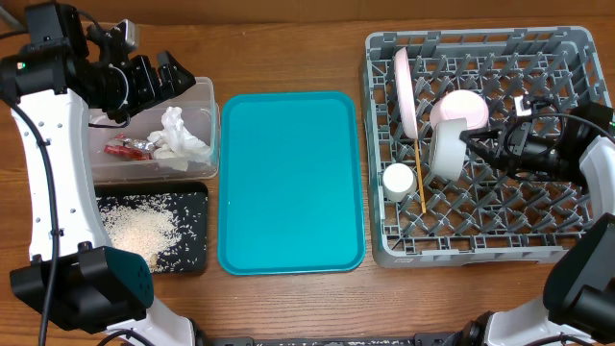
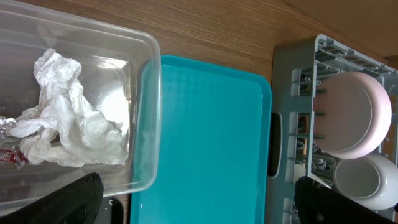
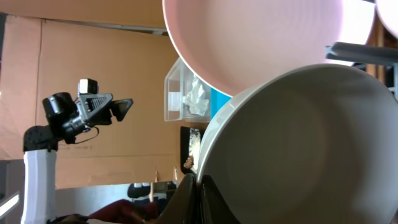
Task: Sort waste into correct bins and load items into the dishwasher
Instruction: 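Carry the white bowl into the rack and set it upside down, then release the bowl and raise the right gripper out of the rack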
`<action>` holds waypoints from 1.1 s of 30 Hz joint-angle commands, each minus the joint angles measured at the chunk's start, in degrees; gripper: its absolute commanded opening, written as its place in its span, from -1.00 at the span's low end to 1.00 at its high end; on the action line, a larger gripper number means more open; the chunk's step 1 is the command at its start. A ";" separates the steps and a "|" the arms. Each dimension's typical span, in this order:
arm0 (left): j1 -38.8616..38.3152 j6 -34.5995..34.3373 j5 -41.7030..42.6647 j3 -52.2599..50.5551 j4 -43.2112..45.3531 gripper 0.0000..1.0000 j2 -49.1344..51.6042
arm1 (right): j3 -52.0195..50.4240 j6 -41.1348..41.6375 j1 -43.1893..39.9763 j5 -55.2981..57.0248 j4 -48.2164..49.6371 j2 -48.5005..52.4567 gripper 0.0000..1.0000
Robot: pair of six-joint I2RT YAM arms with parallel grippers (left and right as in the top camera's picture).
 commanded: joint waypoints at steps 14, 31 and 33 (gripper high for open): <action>-0.04 0.61 0.85 1.07 0.09 1.00 -0.13 | 0.02 0.37 -6.78 6.40 0.13 0.17 -0.83; -0.04 0.61 0.85 1.07 0.09 1.00 -0.13 | 0.44 20.00 -9.62 23.41 14.88 0.17 -0.61; -0.04 0.61 0.85 1.07 0.09 1.00 -0.13 | 1.86 23.54 -10.69 24.52 15.67 0.17 -0.57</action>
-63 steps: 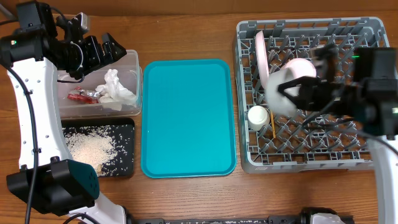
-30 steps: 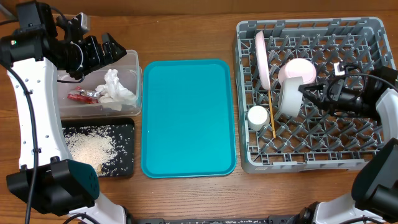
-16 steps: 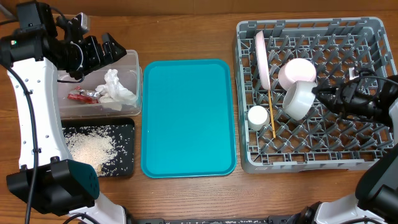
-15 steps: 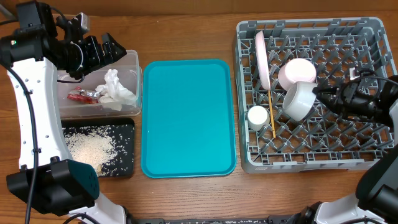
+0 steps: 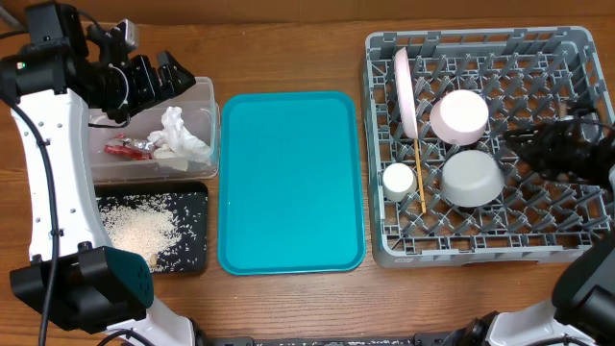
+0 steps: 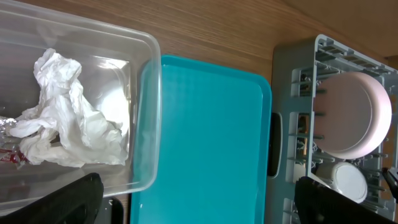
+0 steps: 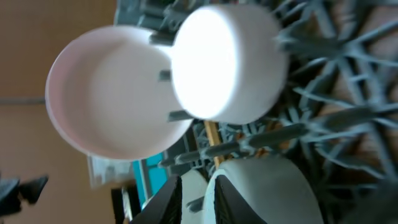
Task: Sort waste into correct bins and load items into the dishwasher
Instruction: 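Release the bowl and raise the right gripper out of the rack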
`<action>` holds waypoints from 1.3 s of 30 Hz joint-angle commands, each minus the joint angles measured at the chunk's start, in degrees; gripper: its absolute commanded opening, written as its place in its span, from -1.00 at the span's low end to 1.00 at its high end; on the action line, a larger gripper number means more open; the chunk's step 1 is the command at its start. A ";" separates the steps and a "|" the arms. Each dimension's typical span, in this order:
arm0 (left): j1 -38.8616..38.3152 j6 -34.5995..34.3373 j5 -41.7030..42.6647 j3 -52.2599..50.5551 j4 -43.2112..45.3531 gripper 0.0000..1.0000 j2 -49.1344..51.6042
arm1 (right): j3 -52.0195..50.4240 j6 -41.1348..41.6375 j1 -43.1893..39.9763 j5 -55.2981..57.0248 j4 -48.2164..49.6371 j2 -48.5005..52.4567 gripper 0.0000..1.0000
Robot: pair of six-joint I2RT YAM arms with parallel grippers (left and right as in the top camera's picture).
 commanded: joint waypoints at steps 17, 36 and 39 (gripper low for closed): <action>-0.04 0.61 0.85 1.07 0.09 1.00 -0.13 | 24.15 6.47 16.33 30.80 -21.07 -1.14 -0.18; -0.04 0.61 0.85 1.07 0.09 1.00 -0.11 | 24.09 7.30 33.42 57.44 -21.07 -1.14 1.00; -0.04 0.61 0.85 1.07 0.09 1.00 -0.11 | 24.09 7.30 33.42 57.44 -21.07 -1.14 1.00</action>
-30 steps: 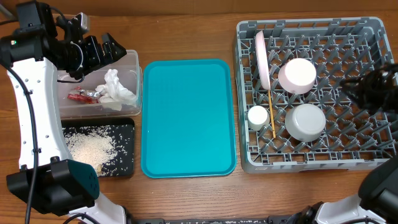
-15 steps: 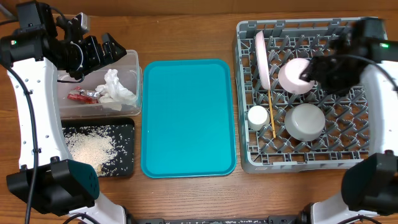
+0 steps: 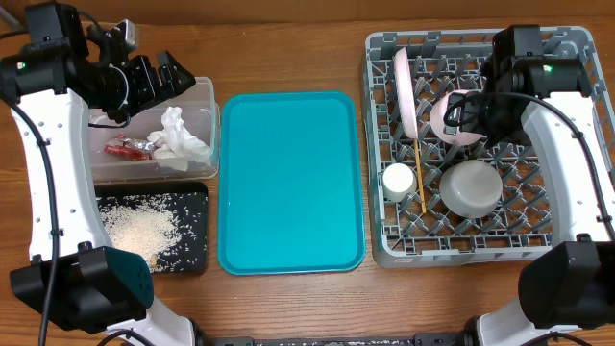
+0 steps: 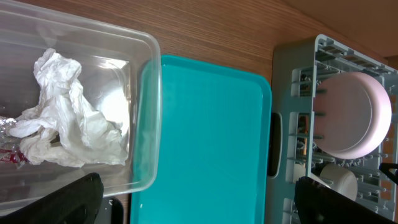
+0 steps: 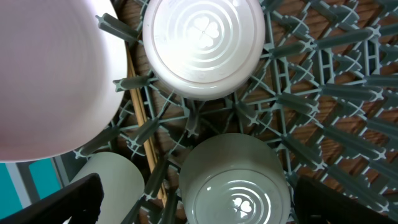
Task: Sort waste into correct bins and load items into the dishwasher
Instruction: 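Release the bowl and raise the right gripper out of the rack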
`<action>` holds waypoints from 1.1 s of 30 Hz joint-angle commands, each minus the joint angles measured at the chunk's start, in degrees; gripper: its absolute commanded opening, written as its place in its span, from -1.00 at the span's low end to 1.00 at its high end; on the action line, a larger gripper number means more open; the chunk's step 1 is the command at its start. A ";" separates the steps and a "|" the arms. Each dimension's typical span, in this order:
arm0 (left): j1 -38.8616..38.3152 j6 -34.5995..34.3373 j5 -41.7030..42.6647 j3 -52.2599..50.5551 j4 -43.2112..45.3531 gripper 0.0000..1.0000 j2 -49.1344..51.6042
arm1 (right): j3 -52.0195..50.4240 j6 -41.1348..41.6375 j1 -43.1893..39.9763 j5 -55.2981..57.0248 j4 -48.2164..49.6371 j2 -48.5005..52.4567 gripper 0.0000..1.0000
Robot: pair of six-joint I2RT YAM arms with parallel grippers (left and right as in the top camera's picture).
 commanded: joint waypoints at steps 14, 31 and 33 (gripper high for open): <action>-0.04 0.61 0.85 1.07 0.09 1.00 -0.11 | 1.49 0.20 0.55 1.18 0.35 -4.48 0.99; -0.04 0.61 0.85 1.07 0.09 1.00 -0.11 | 1.49 -0.61 7.80 1.20 0.31 -55.43 1.00; -0.04 0.61 0.85 1.07 0.09 1.00 -0.11 | 1.49 -0.63 7.78 1.20 0.02 -61.27 1.00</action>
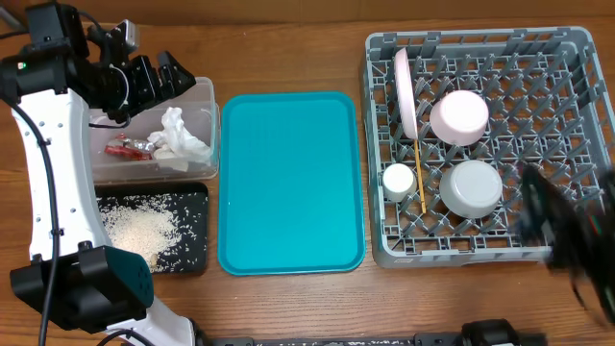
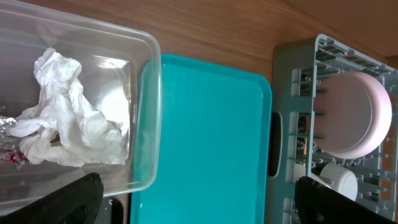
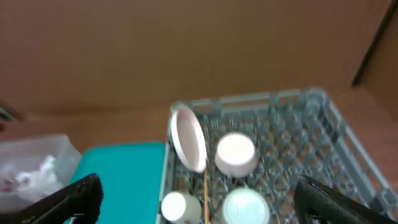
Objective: Sort waste into correct bins and load items into the dishwasher
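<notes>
In the grey dish rack (image 1: 577, 43) stand a pink plate (image 1: 405, 91) on edge, a pink bowl (image 1: 459, 117), an upside-down white bowl (image 1: 471, 187), a white cup (image 1: 398, 180) and a wooden chopstick (image 1: 420, 183). My right gripper (image 1: 567, 240) is a blur at the rack's near right corner; its wrist view takes in the rack (image 3: 298, 102) from afar, fingers (image 3: 78, 199) wide apart, holding nothing. Over the clear bin (image 1: 207, 96) my left gripper (image 1: 163, 77) hangs open and empty. The bin holds crumpled tissue (image 2: 68, 118) and a red wrapper (image 1: 123, 147).
A bare teal tray (image 1: 291, 183) lies between the bins and the rack. In front of the clear bin sits a black tray (image 1: 197, 192) holding rice. Wooden tabletop shows around everything.
My right gripper was open just above the bowls in the rack; now it is drawn back high at the rack's near right corner. The left arm and the dishes have not moved.
My right gripper first held the white bowl tilted beside the pink bowl. Then the bowl lay upside down in the rack with the gripper off to its right. Later the gripper hung open over both bowls, and now it is withdrawn.
</notes>
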`<action>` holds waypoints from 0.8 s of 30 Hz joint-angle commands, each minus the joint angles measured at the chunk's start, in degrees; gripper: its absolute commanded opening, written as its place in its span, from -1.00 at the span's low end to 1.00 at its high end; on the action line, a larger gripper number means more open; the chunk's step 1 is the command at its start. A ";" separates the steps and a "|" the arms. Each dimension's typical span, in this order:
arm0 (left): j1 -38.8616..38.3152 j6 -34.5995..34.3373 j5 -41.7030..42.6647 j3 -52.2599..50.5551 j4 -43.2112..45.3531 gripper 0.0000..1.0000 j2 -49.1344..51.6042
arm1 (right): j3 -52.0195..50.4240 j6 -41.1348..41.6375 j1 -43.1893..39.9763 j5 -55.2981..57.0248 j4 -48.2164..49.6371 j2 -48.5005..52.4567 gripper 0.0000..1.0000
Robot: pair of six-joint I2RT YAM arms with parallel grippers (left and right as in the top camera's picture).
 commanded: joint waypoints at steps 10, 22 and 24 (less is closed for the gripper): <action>-0.04 0.61 0.87 1.07 0.11 1.00 -0.11 | -0.87 0.50 0.48 -2.64 -7.17 -17.97 1.00; -0.04 0.61 0.87 1.07 0.11 1.00 -0.11 | -31.74 0.52 0.09 -9.16 14.25 -31.80 1.00; -0.04 0.61 0.87 1.07 0.11 1.00 -0.11 | -38.95 0.50 0.09 -10.08 19.85 -34.86 1.00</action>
